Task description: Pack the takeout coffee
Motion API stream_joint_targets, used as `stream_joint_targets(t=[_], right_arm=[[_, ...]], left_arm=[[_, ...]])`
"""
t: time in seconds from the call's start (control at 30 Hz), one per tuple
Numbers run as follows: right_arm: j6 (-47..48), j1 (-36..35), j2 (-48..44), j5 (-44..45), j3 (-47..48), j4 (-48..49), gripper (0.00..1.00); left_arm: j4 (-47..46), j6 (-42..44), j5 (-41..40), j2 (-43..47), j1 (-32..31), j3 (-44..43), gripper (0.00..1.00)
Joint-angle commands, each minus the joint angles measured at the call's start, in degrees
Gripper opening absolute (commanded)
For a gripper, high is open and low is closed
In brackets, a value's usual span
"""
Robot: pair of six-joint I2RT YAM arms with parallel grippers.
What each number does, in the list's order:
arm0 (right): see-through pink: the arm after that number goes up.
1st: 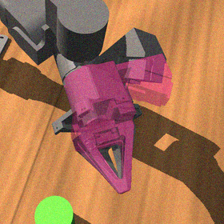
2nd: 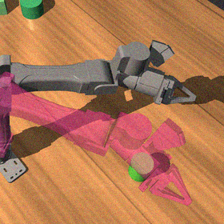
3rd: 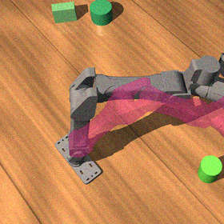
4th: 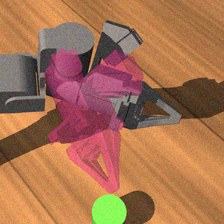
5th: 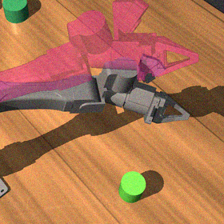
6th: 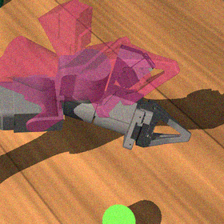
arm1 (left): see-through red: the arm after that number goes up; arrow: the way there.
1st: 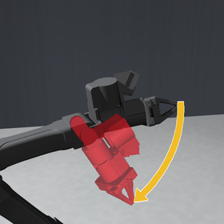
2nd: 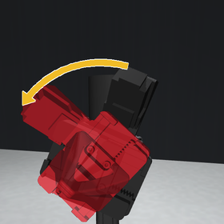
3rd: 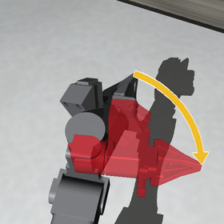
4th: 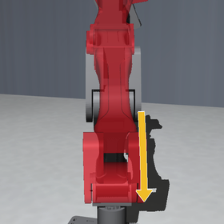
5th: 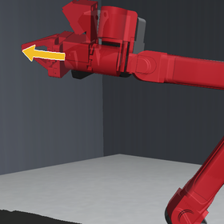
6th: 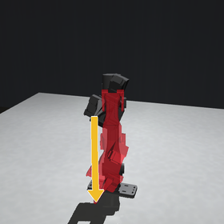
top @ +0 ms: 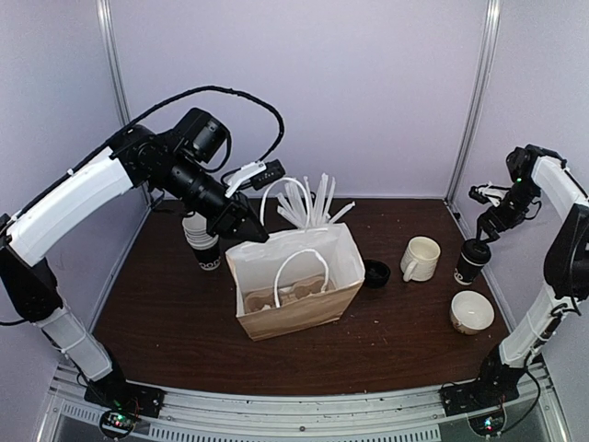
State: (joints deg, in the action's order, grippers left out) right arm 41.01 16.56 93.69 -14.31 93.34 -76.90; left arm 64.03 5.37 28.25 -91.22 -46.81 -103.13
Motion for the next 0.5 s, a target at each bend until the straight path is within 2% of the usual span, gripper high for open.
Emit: stream_joint_targets(t=[0.0,0.2,0.47], right_arm=[[-0.11,0.45,4.39,1.10,3.39,-1.03,0.99],[0.28,0.48,9.23,0.40,5.54,-1.17,0.99],[-0.15,0.52,13.37,-0.50,6.64,-1.37,0.97]], left_arm=[[-0.30,2.38,8.92,-1.64,2.50,-2.59,0.00],[1.03,1.29,16.94,-5.02,4.59,-4.53,0.00],[1.38,0.15,16.63,-7.88,5.51,-4.52,0.00]])
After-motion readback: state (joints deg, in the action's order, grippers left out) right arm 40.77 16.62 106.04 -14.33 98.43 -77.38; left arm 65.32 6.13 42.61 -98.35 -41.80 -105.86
